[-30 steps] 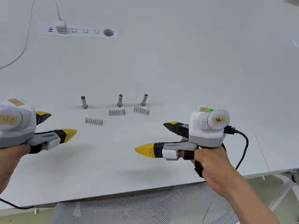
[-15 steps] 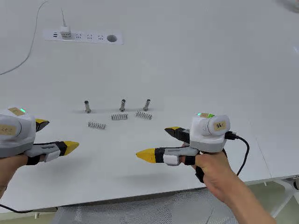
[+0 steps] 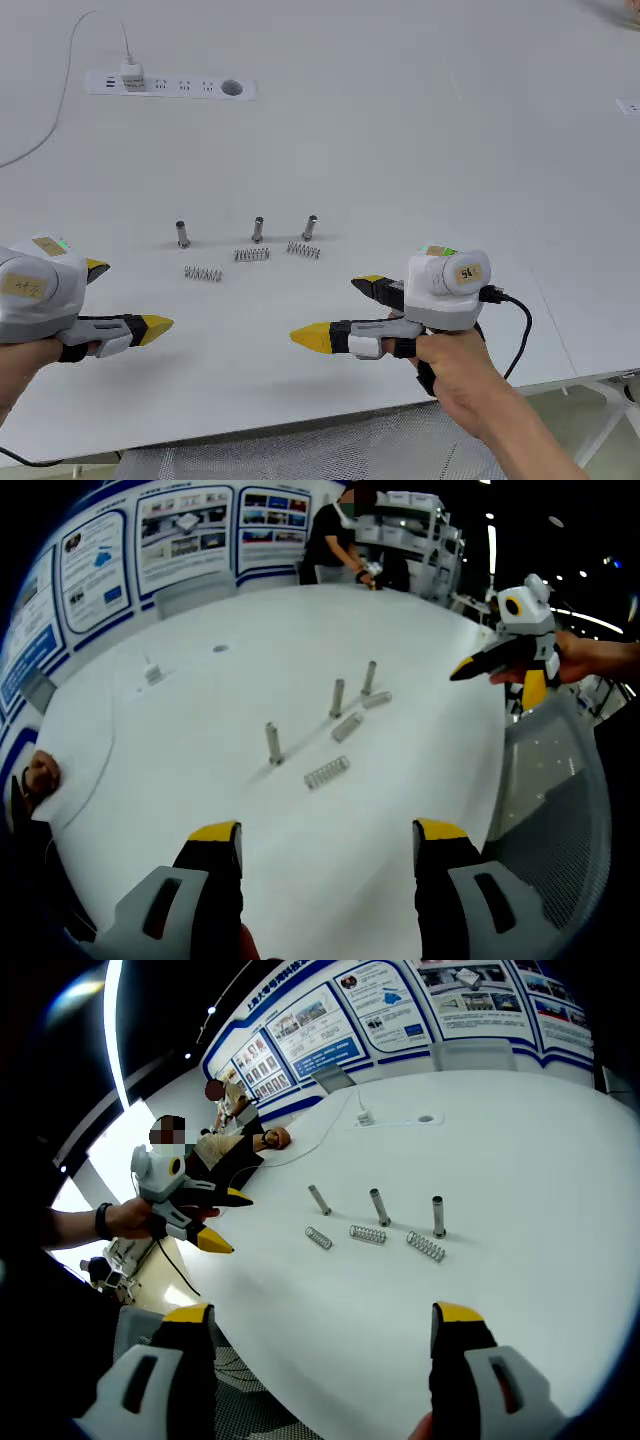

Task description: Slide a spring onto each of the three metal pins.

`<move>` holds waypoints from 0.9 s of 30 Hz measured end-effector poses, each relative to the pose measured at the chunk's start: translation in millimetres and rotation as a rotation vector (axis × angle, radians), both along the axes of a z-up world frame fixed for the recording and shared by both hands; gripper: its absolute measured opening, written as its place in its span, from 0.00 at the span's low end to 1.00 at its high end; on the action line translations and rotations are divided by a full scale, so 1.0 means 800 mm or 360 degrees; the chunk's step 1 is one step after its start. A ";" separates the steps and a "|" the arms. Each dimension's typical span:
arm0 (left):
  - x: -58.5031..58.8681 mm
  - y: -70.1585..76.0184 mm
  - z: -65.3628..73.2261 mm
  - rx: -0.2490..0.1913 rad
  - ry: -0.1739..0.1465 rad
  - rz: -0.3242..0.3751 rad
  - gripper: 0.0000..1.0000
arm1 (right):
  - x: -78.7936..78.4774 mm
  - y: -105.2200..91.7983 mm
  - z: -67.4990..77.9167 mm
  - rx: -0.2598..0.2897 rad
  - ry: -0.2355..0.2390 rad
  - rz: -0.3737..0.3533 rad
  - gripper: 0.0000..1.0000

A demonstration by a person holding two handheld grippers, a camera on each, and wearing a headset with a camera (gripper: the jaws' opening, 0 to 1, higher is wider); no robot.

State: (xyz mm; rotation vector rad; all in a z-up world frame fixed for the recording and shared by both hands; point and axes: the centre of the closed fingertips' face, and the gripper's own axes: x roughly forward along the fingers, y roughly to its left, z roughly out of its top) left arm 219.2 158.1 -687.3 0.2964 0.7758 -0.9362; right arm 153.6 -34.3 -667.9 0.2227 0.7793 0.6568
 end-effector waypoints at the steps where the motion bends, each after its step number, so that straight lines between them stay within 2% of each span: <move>1: 0.000 -0.002 -0.001 0.0003 0.0000 -0.0011 0.71 | 0.000 0.000 0.000 0.0001 0.0000 0.0000 0.90; 15: -0.008 -0.030 -0.014 0.0061 0.0018 -0.0184 0.72 | 0.000 -0.002 -0.002 0.0005 0.0006 -0.0006 0.90; 19: -0.006 -0.034 -0.015 0.0048 0.0027 -0.0197 0.71 | 0.001 -0.002 -0.002 0.0007 0.0007 -0.0009 0.90; 27: -0.006 -0.044 -0.024 0.0068 0.0039 -0.0245 0.71 | 0.000 -0.004 -0.002 0.0010 0.0011 -0.0020 0.90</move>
